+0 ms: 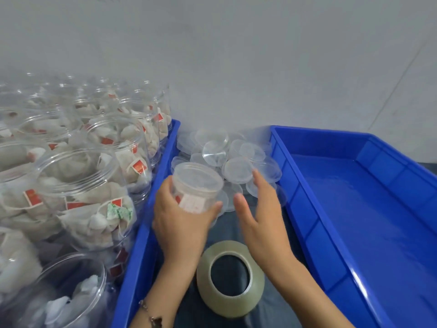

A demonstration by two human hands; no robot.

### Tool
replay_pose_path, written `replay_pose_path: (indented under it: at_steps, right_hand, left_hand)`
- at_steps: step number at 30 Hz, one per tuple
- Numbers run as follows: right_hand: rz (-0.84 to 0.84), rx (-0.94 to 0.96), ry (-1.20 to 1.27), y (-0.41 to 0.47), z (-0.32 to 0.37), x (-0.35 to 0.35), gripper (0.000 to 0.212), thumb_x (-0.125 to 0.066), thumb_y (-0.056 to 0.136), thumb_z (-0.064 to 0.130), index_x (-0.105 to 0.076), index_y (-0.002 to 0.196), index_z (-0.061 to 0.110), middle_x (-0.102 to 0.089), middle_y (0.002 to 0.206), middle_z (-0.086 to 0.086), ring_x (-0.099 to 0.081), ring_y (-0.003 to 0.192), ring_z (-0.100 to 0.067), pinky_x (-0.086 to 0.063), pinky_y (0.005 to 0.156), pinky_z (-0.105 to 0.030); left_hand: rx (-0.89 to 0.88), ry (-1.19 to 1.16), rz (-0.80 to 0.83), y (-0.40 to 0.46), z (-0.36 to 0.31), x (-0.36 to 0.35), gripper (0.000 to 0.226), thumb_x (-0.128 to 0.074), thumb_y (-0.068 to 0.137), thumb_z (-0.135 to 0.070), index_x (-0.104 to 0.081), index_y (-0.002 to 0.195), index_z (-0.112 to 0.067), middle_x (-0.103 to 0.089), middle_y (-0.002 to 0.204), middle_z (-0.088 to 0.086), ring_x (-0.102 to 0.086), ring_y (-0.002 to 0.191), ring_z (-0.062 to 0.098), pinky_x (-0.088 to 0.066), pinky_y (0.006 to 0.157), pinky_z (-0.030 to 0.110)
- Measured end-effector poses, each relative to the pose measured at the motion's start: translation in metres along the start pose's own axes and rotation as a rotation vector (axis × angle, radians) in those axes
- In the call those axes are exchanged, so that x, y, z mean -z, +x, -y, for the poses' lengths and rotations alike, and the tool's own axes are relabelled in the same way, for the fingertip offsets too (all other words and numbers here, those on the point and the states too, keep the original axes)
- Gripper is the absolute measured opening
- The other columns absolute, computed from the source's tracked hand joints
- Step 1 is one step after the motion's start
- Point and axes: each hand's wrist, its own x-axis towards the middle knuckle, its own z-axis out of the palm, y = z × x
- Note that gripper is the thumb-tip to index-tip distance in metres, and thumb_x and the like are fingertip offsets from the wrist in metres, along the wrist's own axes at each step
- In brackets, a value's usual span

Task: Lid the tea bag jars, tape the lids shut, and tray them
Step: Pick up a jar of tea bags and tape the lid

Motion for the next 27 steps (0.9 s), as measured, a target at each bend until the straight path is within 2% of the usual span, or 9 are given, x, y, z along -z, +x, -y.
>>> replay_pose_path:
  at_steps: [3,4,6,8,10,12,15,18,27]
  right_hand:
    - [0.400,0.053,-0.141,-0.041,-0.027,0.011,0.035,-0.048,0.083,0.062,-0.043,0.116,0.051,-0.050,0.117,0.029,-0.042,0.115,0.012,-0.038,0.097,-0.020]
    - [0.605,0.159,-0.276,-0.057,-0.038,0.011,0.033,-0.048,0.085,0.057,-0.048,0.117,0.049,-0.054,0.116,0.026,-0.043,0.116,0.012,-0.038,0.102,-0.024]
    - [0.729,0.278,-0.580,-0.083,-0.057,0.011,0.035,-0.032,0.095,0.046,-0.060,0.117,0.044,-0.060,0.115,0.026,-0.050,0.116,0.008,-0.039,0.102,-0.018]
    - [0.636,0.343,-0.619,-0.093,-0.065,0.015,0.042,-0.030,0.096,0.045,-0.071,0.099,0.037,-0.067,0.103,0.022,-0.061,0.102,0.004,-0.048,0.090,-0.018]
    - [0.580,0.426,-0.562,-0.093,-0.065,0.022,0.030,-0.049,0.085,0.048,-0.072,0.088,0.029,-0.068,0.088,0.016,-0.065,0.087,0.003,-0.049,0.087,-0.017]
    - [0.471,0.384,-0.518,-0.085,-0.056,0.033,0.026,-0.054,0.080,0.048,-0.067,0.087,0.027,-0.063,0.081,0.015,-0.062,0.080,0.002,-0.045,0.088,-0.012]
    - [0.211,0.166,-0.396,-0.068,-0.046,0.053,0.015,-0.055,0.074,0.047,-0.058,0.085,0.037,-0.061,0.072,0.016,-0.056,0.065,0.005,-0.039,0.062,-0.005]
    - [-0.017,-0.103,-0.219,-0.058,-0.046,0.066,0.012,-0.060,0.082,0.037,-0.050,0.084,0.043,-0.060,0.086,0.025,-0.057,0.069,0.000,-0.041,0.057,-0.014]
    - [-0.157,-0.169,0.042,-0.052,-0.033,0.063,0.006,-0.050,0.082,0.043,-0.054,0.081,0.039,-0.063,0.081,0.017,-0.058,0.068,-0.004,-0.041,0.059,-0.023]
  left_hand:
    - [0.019,0.078,-0.071,0.001,0.006,0.001,0.104,-0.085,0.042,-0.053,-0.042,0.131,-0.020,-0.054,0.126,0.001,-0.039,0.121,0.025,-0.040,0.095,0.042]
    - [0.017,0.094,-0.068,0.000,0.006,-0.002,0.104,-0.083,0.041,-0.055,-0.044,0.130,-0.019,-0.055,0.123,0.001,-0.039,0.119,0.026,-0.039,0.092,0.041]
    - [0.017,0.074,-0.028,-0.003,0.006,-0.009,0.100,-0.083,0.040,-0.057,-0.045,0.126,-0.021,-0.057,0.118,-0.001,-0.043,0.113,0.026,-0.040,0.083,0.036]
    - [0.047,0.017,0.019,-0.004,0.006,-0.015,0.098,-0.083,0.041,-0.056,-0.044,0.124,-0.022,-0.056,0.115,-0.003,-0.046,0.110,0.024,-0.038,0.074,0.030]
    - [0.095,-0.034,0.040,-0.004,0.008,-0.019,0.098,-0.084,0.042,-0.053,-0.043,0.124,-0.019,-0.055,0.116,-0.001,-0.049,0.110,0.025,-0.041,0.074,0.031]
    - [0.121,-0.054,0.033,-0.004,0.012,-0.021,0.098,-0.086,0.043,-0.048,-0.043,0.124,-0.015,-0.056,0.119,0.003,-0.051,0.110,0.027,-0.045,0.080,0.034]
    - [0.146,-0.064,0.016,-0.006,0.016,-0.021,0.096,-0.087,0.045,-0.044,-0.042,0.124,-0.013,-0.057,0.118,0.004,-0.053,0.109,0.028,-0.044,0.080,0.033]
    - [0.148,-0.022,0.048,-0.016,0.019,-0.023,0.091,-0.090,0.044,-0.039,-0.045,0.118,-0.014,-0.058,0.114,0.004,-0.055,0.106,0.029,-0.049,0.081,0.038]
    - [0.067,-0.119,0.280,-0.046,0.025,-0.023,0.099,-0.091,0.041,-0.026,-0.045,0.128,-0.024,-0.056,0.119,-0.007,-0.052,0.113,0.019,-0.046,0.093,0.042]
